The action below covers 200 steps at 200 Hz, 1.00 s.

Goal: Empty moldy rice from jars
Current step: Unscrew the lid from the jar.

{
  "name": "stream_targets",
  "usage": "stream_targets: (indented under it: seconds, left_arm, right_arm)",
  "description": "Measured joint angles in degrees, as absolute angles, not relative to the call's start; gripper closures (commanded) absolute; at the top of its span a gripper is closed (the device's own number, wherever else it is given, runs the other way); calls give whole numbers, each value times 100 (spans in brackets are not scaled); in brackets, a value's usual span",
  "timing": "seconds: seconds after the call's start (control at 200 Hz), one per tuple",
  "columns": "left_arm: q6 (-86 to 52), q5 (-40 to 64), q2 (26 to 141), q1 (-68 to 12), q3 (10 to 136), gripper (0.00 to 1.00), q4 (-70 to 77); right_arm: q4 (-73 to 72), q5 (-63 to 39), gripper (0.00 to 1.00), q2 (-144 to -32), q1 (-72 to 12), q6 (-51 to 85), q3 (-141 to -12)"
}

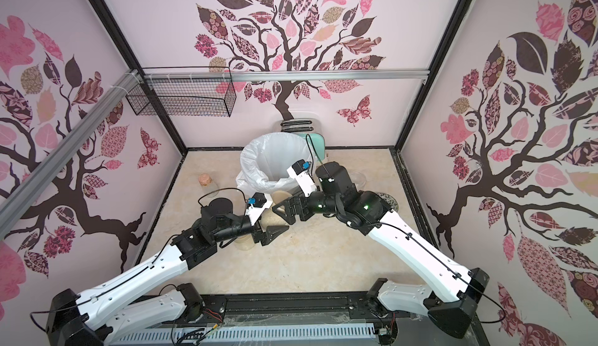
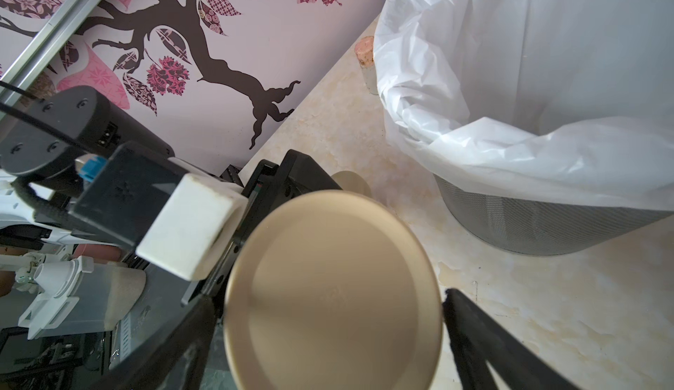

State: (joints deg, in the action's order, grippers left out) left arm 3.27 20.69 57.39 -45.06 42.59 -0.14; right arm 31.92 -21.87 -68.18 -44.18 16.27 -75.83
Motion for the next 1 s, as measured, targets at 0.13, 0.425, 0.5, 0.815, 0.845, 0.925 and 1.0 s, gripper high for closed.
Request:
stream_targets:
  seconds: [0.13, 0.425, 0.5, 0.815, 0.845, 0.925, 1.0]
  left_arm:
    - [327, 2086, 5782, -4525, 4278, 35, 56]
    - [316, 2150, 5846, -4567, 4303, 35, 75]
    - [307, 2152, 5846, -4567, 4303, 35, 73]
    - [148, 2755, 5607, -4506, 4305, 40, -242]
    - [104, 2873, 5590, -4484, 4307, 39, -276]
    - [-8, 3188, 5564, -4414, 4342, 39, -379]
    - [-80, 3485, 5529, -4364, 4407, 38, -484]
  right_arm:
    - [3190, -2167, 4, -6823, -4418, 1597, -7583]
    - [3190, -2123, 37, -6825, -4418, 1490, -7581]
    - [3186, -2126, 37, -6825, -4418, 1439, -7579]
    - [2711, -3030, 39, -6543, -4246, 668, -7113]
    - [2670, -3199, 38, -6536, -4206, 565, -7076]
    - [2541, -3601, 38, -6521, -4117, 314, -6997]
    - [2412, -3951, 38, -6482, -4053, 62, -6941]
